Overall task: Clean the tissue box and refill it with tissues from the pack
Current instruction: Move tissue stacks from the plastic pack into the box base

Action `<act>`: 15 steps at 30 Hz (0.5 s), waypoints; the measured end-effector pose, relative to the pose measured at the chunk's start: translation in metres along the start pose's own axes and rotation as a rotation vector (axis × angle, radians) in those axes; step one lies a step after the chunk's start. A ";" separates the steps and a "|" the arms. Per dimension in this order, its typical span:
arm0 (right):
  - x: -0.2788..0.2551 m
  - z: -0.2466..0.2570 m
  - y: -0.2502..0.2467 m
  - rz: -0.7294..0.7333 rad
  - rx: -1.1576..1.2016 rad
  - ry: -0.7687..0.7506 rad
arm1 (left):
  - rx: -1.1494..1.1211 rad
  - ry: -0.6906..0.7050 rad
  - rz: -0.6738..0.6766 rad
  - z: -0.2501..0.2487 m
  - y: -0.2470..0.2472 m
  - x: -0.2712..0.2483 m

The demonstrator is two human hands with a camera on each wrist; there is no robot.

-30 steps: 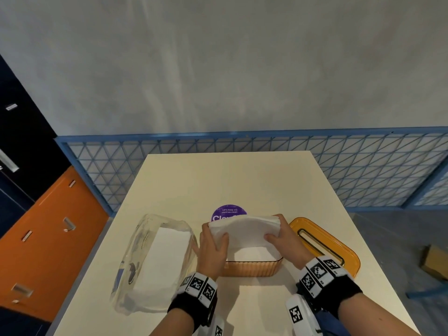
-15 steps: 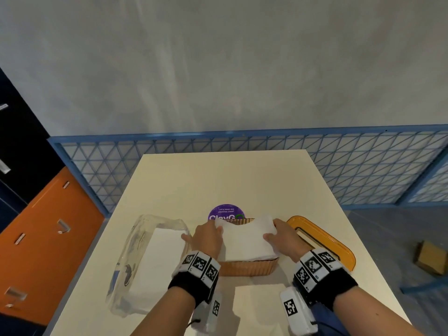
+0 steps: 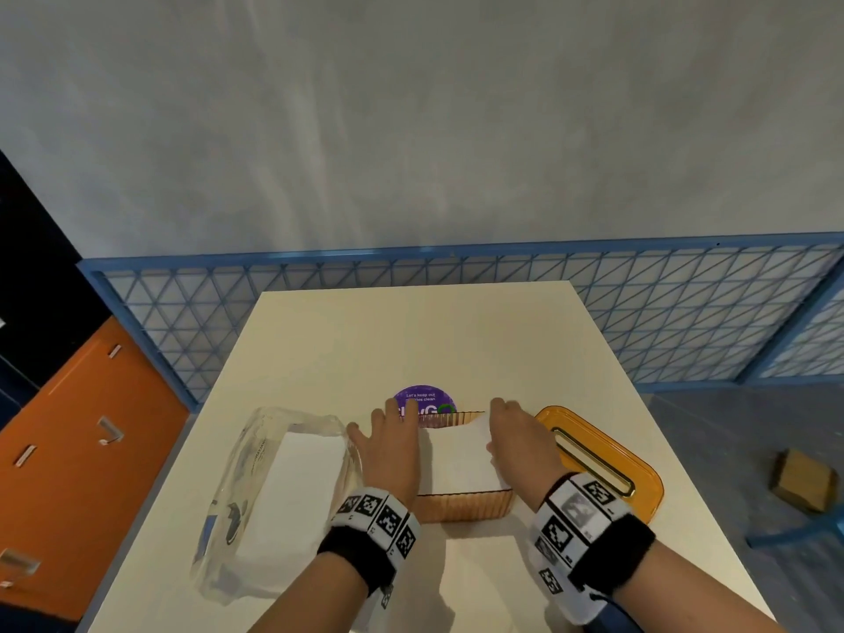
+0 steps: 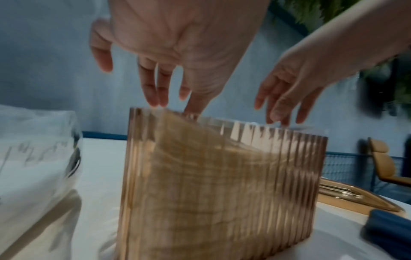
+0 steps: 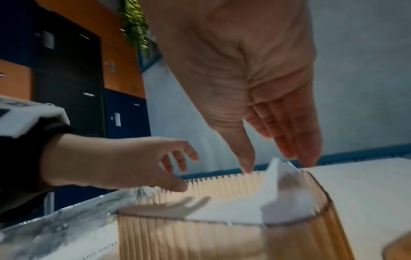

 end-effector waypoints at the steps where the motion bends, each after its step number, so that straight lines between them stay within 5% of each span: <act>1: -0.001 0.001 -0.004 -0.061 -0.055 -0.063 | 0.016 0.075 0.018 -0.001 -0.001 -0.002; 3: 0.002 0.001 -0.006 -0.048 -0.112 -0.209 | 0.027 0.219 0.135 -0.002 -0.001 -0.003; 5: 0.006 -0.001 -0.002 0.114 -0.197 -0.286 | 0.048 0.293 0.285 -0.002 0.001 -0.002; 9: 0.012 -0.009 0.015 0.338 -0.313 -0.253 | 0.091 0.291 0.487 0.006 0.002 0.005; 15: 0.019 -0.008 0.026 0.413 -0.363 -0.237 | 0.076 0.268 0.582 0.011 0.009 0.011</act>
Point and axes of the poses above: each hand's wrist, its own x-axis towards the middle knuckle, its own y-axis out of the palm, z = x × y, the point moved 1 cm from there along x, towards the middle knuckle, and after that the axes turned 7 degrees about y, right-handed, at the moved point
